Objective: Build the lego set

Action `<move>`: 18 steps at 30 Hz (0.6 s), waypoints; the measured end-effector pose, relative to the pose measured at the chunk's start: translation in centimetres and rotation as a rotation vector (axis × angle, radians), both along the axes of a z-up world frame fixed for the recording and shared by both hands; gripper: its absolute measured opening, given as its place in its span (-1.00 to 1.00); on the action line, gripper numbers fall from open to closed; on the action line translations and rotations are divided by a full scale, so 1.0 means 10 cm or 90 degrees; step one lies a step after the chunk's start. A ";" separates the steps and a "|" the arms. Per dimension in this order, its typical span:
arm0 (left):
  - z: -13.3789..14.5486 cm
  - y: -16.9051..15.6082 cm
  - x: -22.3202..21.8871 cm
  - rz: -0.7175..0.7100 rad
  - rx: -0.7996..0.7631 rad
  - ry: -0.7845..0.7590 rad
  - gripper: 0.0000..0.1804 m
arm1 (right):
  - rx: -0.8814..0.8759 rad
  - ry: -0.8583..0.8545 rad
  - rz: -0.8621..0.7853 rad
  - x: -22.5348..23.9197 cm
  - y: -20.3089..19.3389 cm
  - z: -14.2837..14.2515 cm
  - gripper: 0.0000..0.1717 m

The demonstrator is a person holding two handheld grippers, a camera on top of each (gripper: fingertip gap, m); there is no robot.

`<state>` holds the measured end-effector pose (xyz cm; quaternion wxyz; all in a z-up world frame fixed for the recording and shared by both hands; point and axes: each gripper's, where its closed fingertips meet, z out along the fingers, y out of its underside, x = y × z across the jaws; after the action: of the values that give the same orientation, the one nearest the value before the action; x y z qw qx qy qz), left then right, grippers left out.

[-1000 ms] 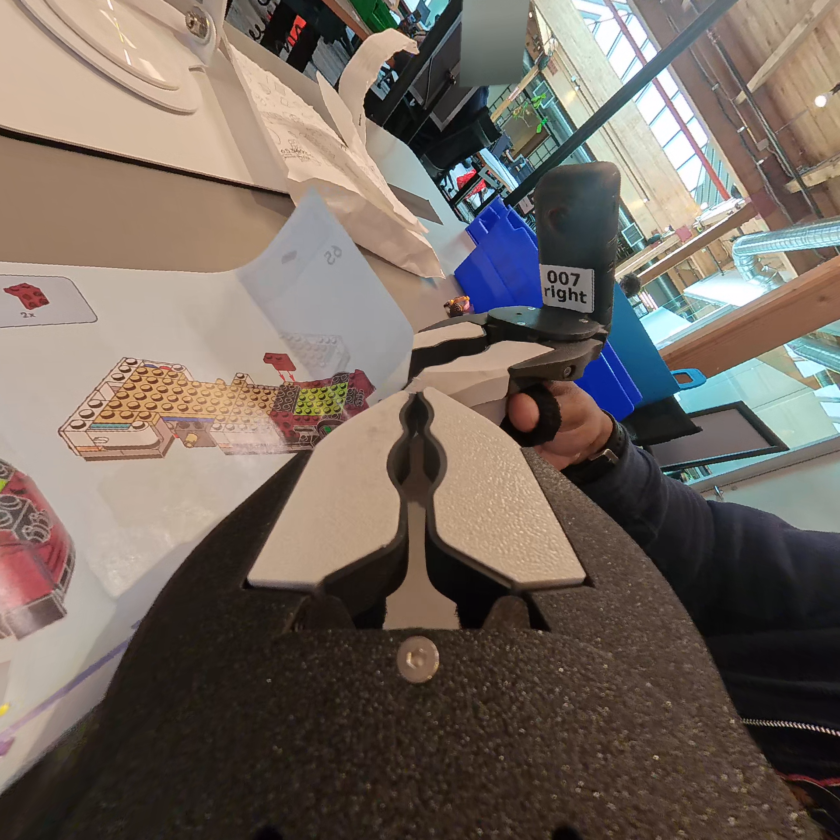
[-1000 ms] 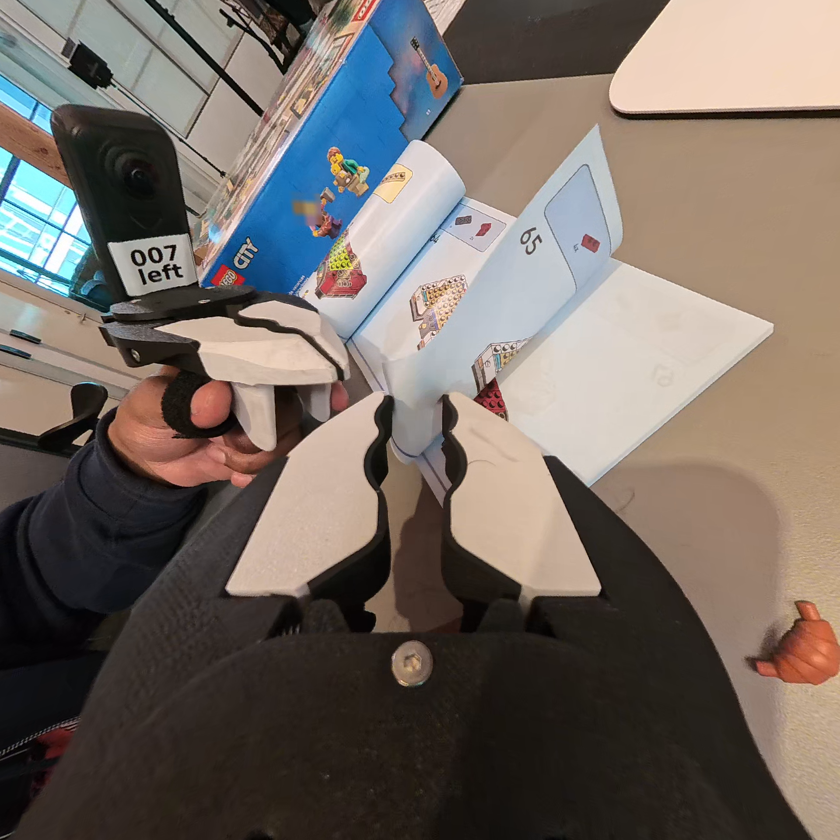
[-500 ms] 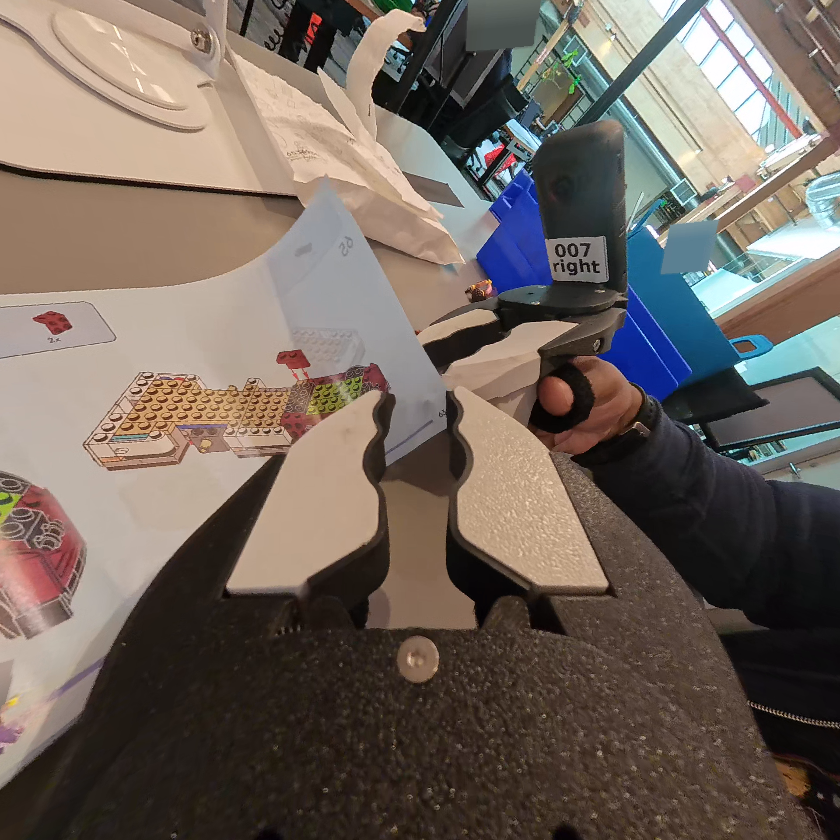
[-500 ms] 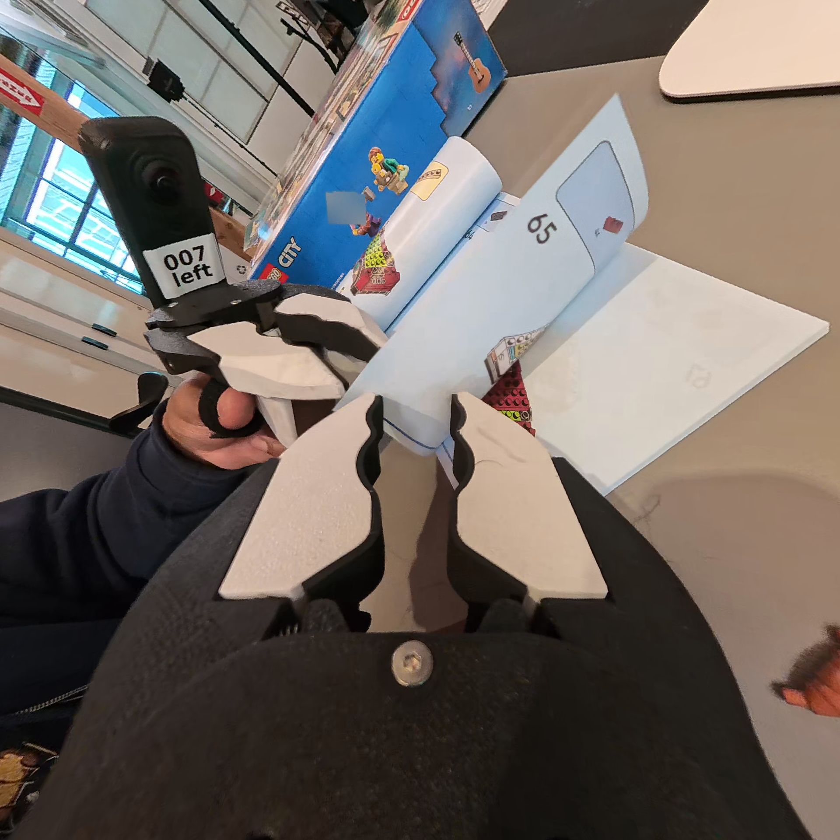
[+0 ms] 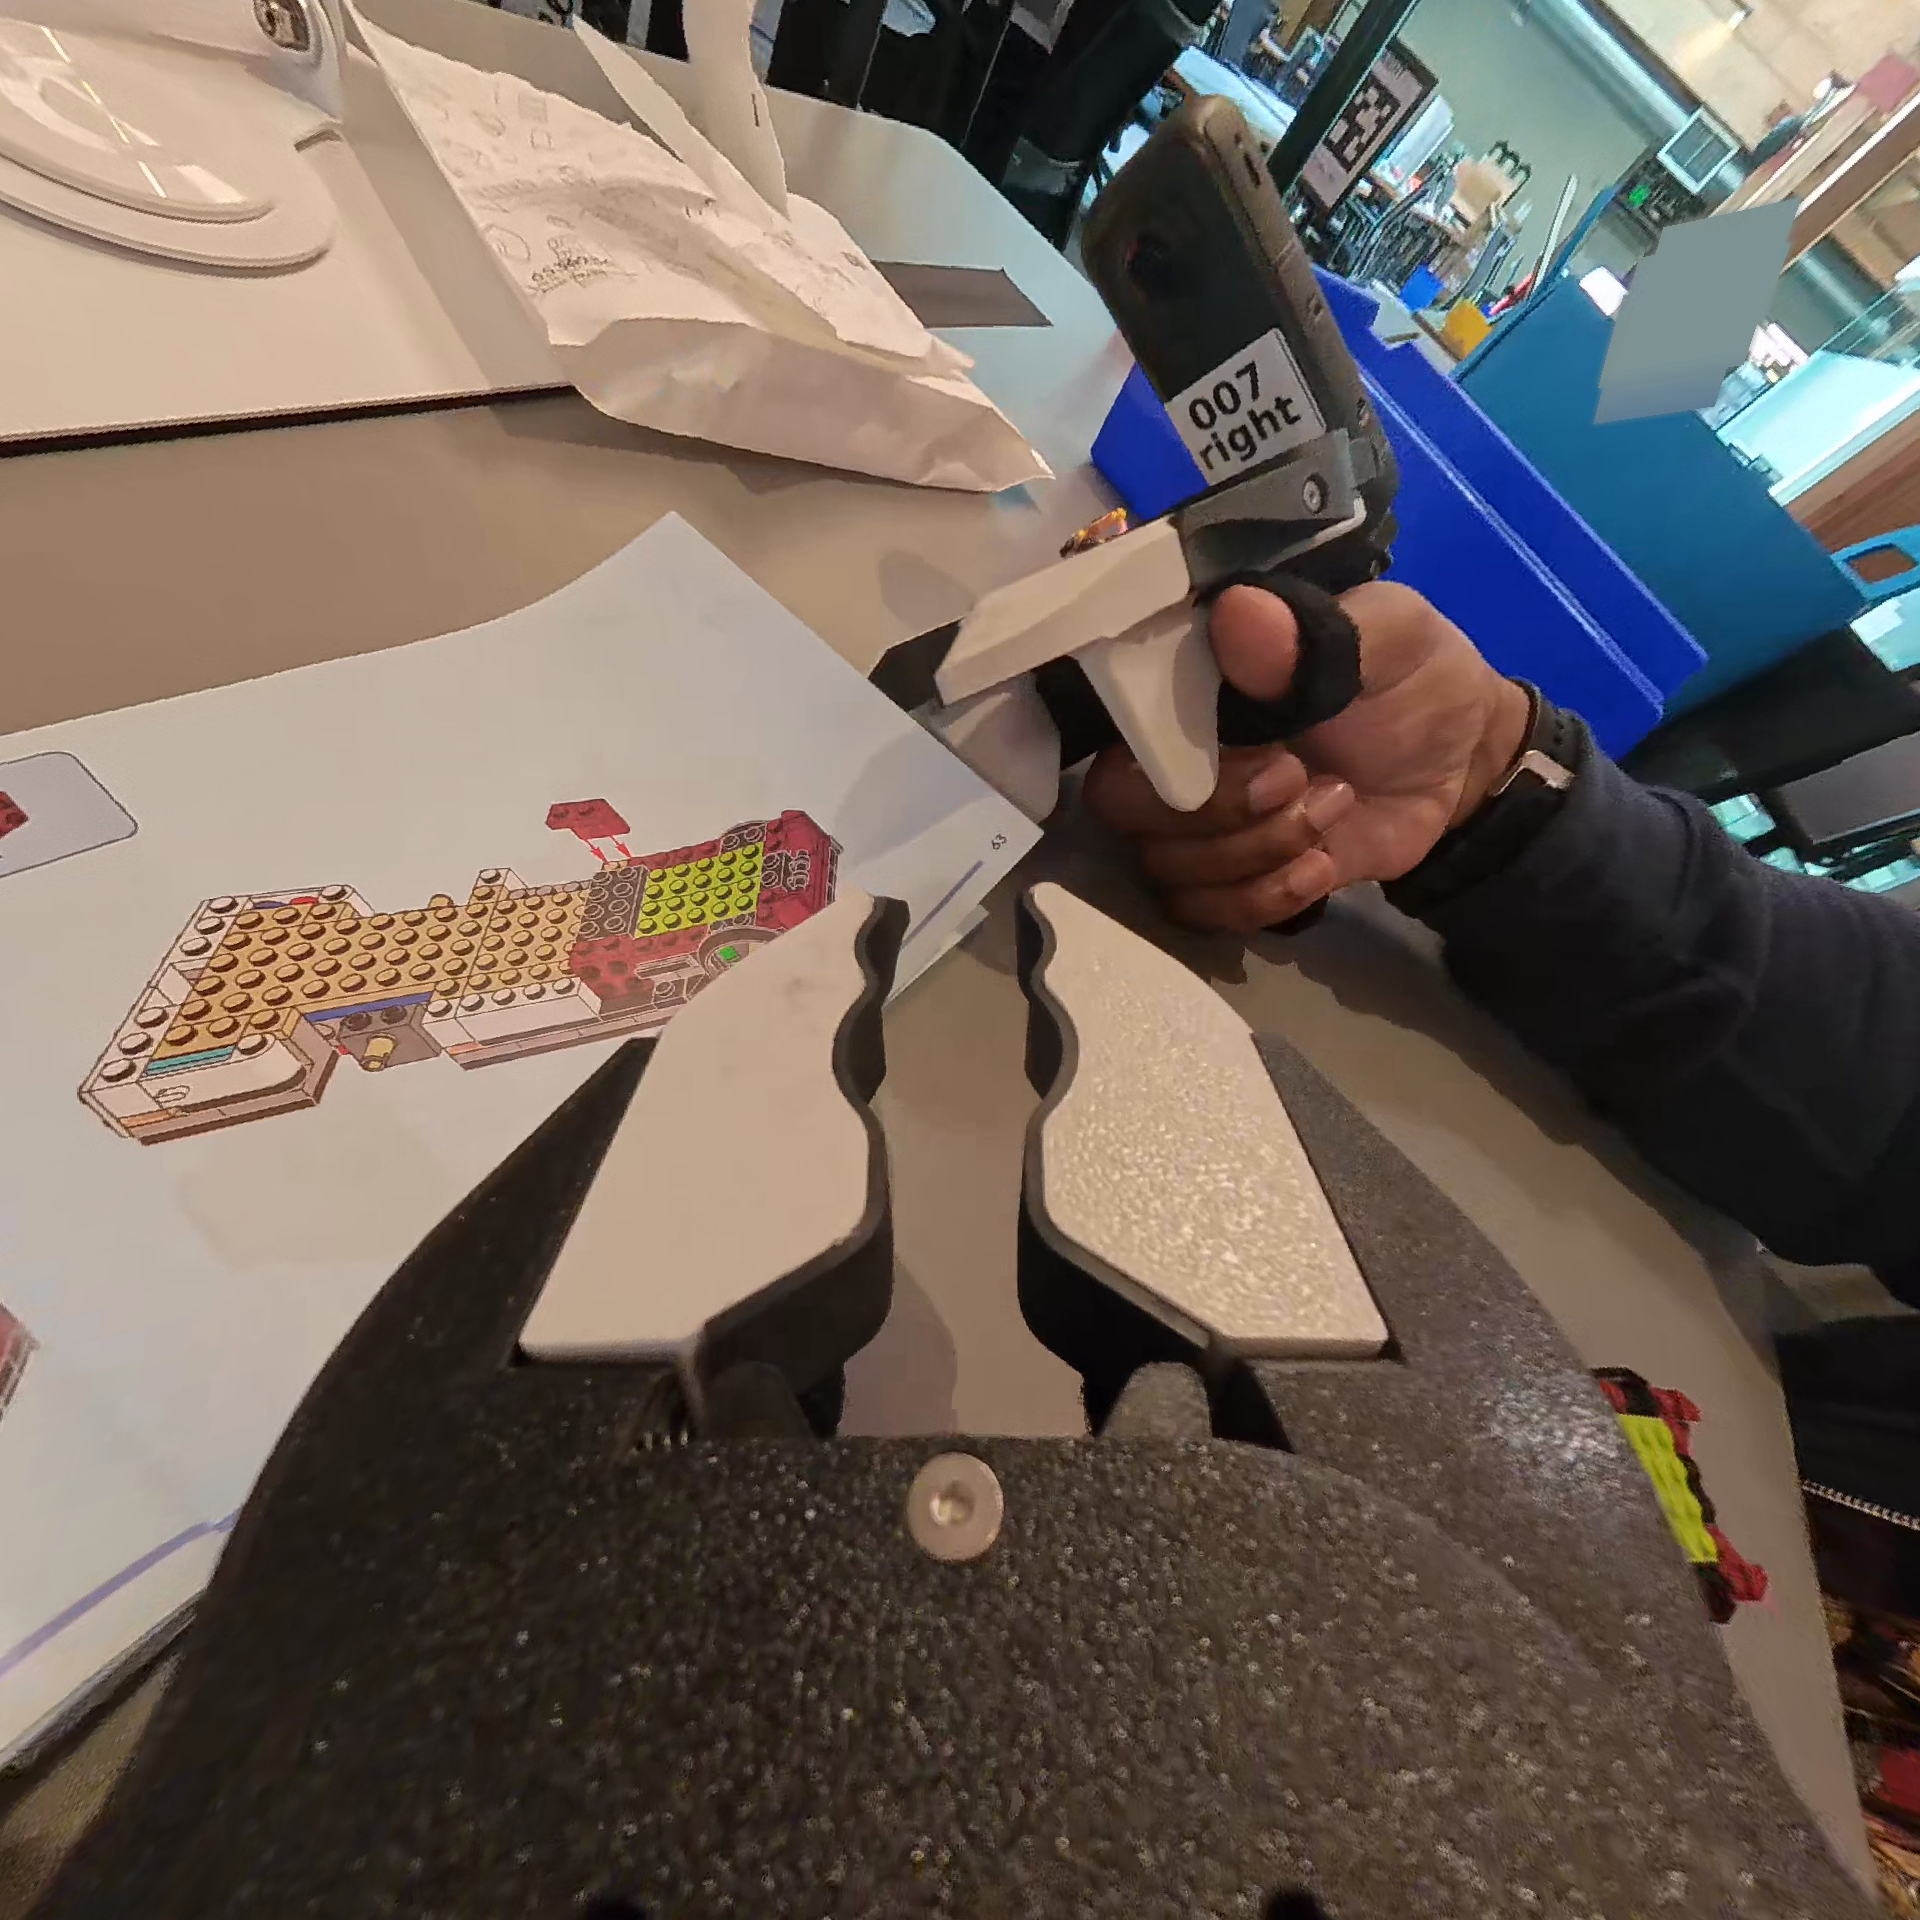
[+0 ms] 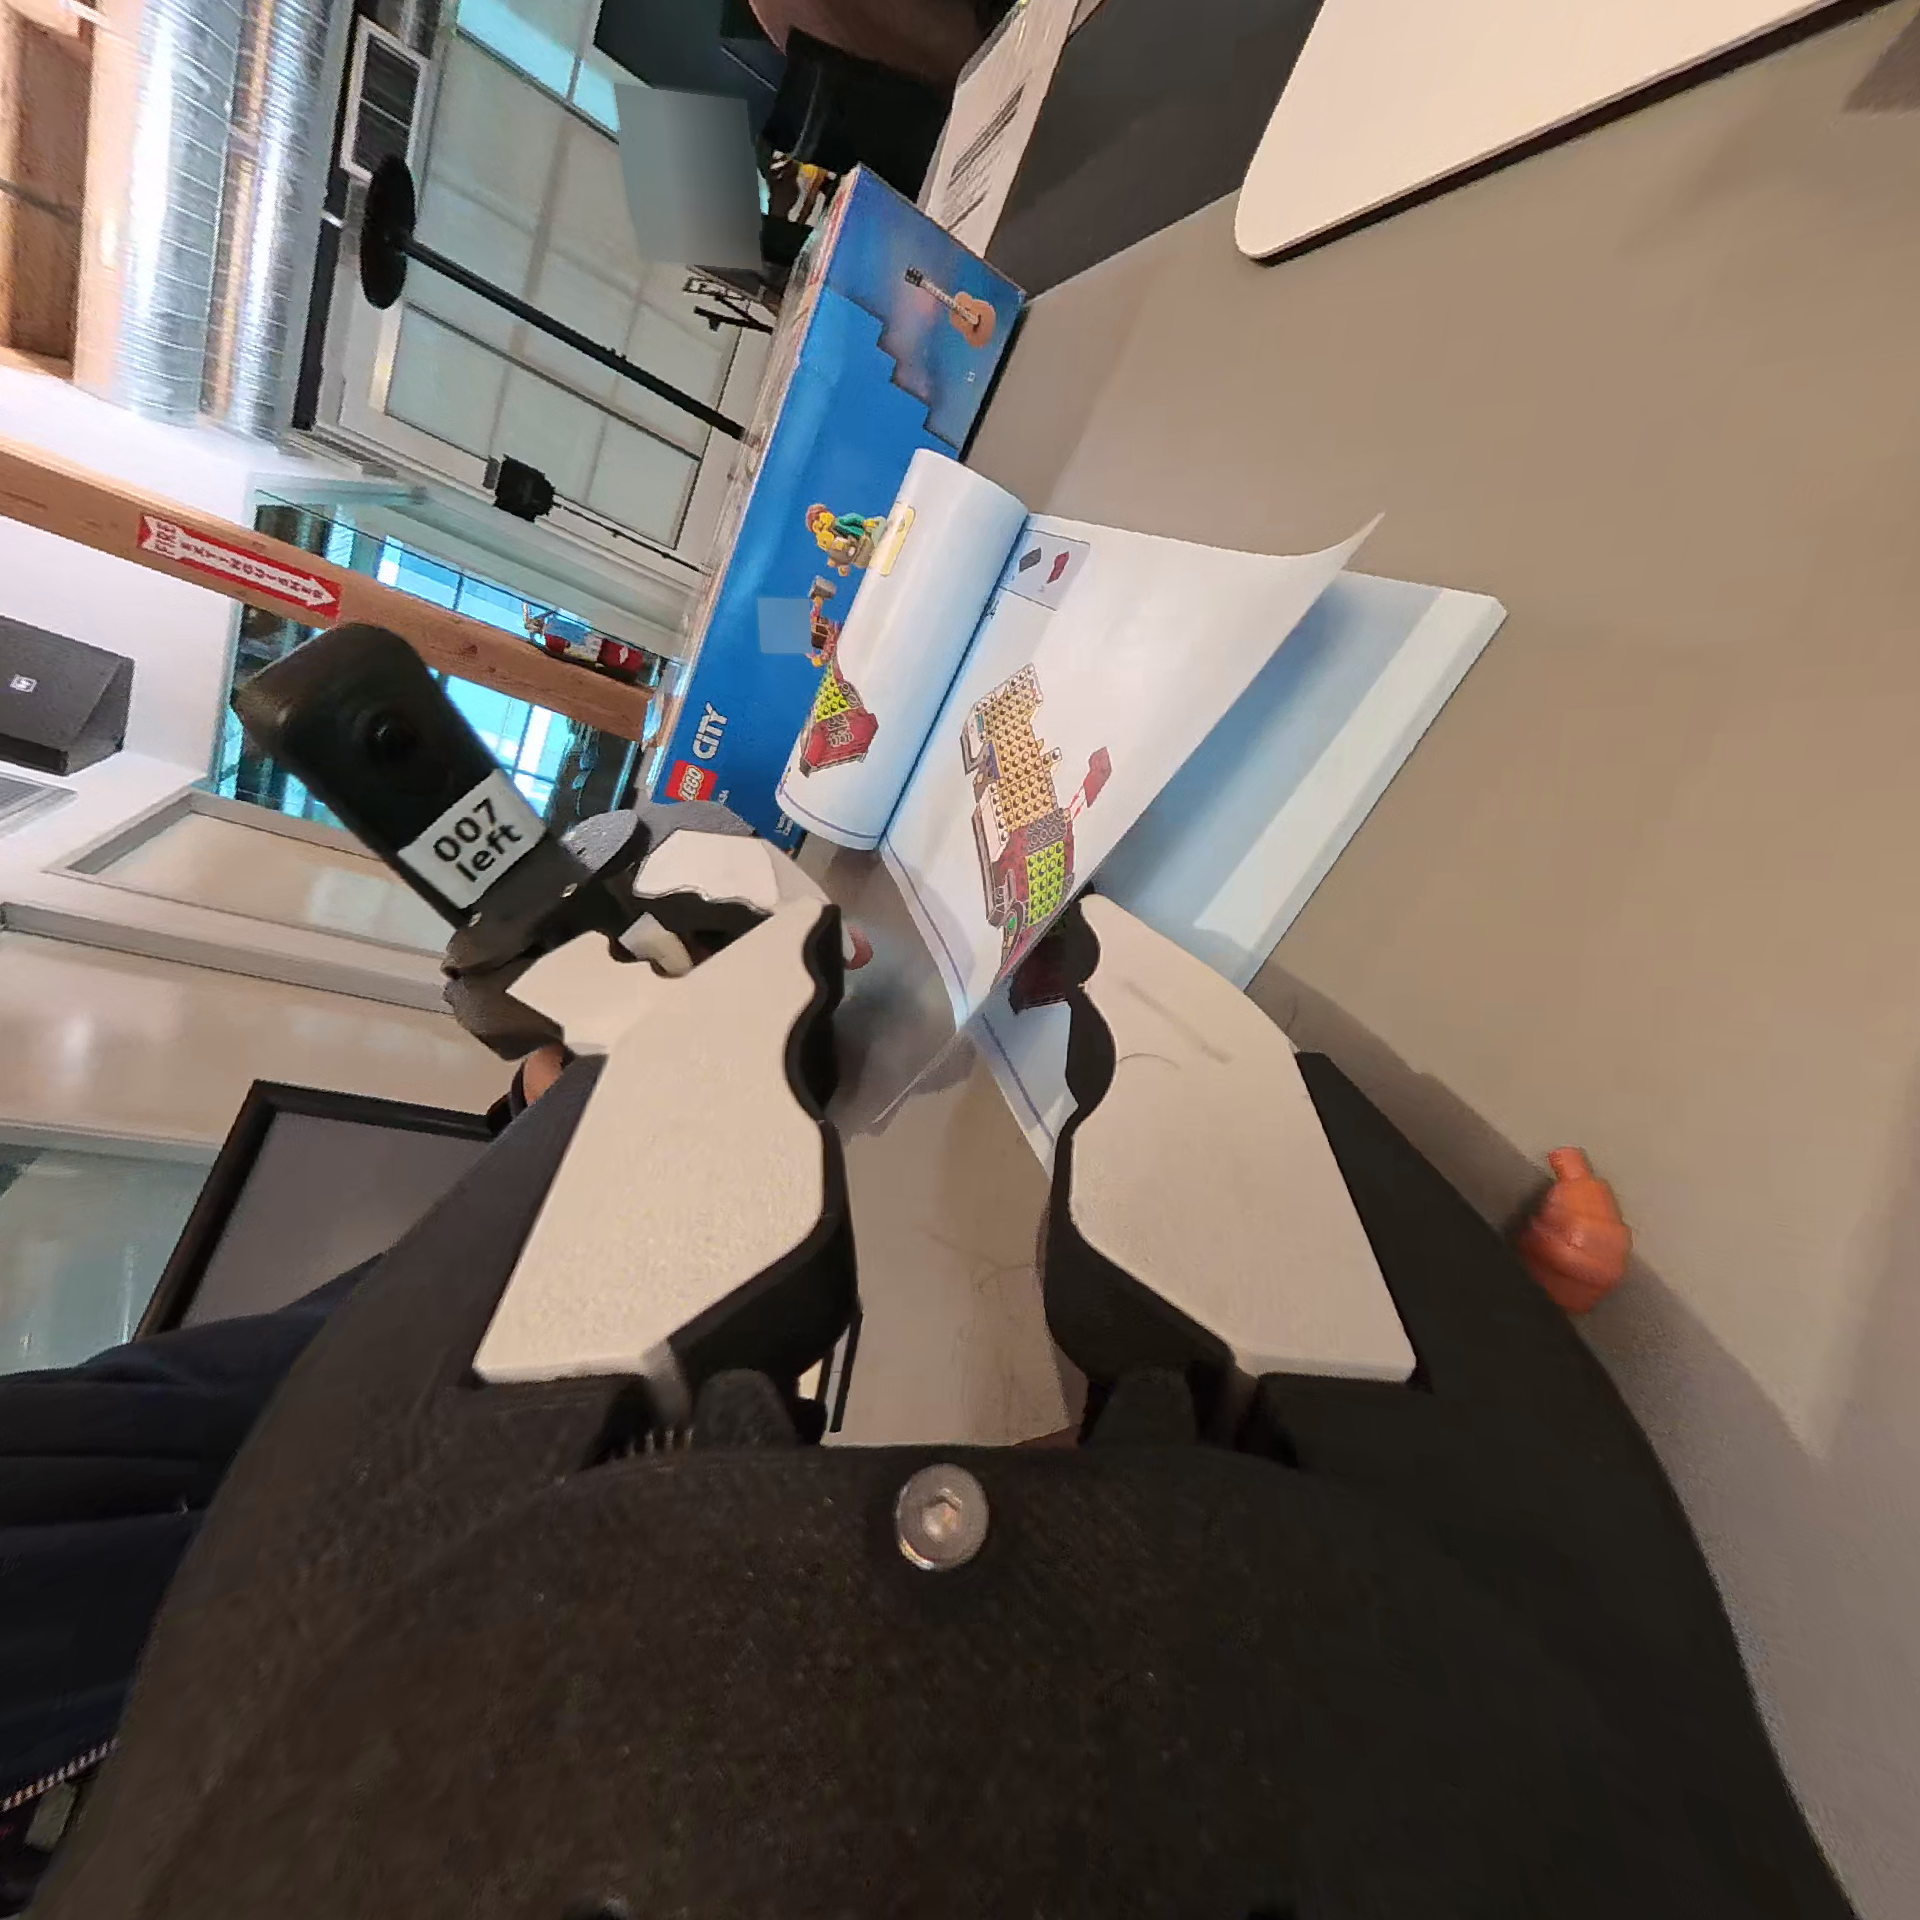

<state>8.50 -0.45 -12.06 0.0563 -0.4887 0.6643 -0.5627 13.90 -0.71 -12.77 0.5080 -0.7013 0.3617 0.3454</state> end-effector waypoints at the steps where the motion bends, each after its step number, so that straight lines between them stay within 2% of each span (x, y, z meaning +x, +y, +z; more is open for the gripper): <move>1: -0.01 -0.01 -0.01 -0.002 0.010 -0.003 -0.75 | -0.003 -0.001 0.001 0.00 0.00 -0.01 -0.54; 7: -0.06 -0.08 -0.02 -0.009 0.097 -0.028 -0.76 | -0.002 -0.009 0.010 -0.03 0.01 0.00 -0.58; 13: -0.08 -0.06 0.00 0.007 0.306 -0.134 -0.72 | 0.028 -0.021 0.021 -0.08 0.01 0.08 -0.64; 18: -0.10 -0.06 0.03 0.025 0.374 -0.166 -0.62 | 0.065 -0.014 0.031 -0.18 0.09 0.17 -0.66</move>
<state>8.84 -1.06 -13.07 0.2903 -0.3880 0.7761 -0.4035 12.12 0.23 -11.09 0.5386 -0.6868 0.3210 0.3676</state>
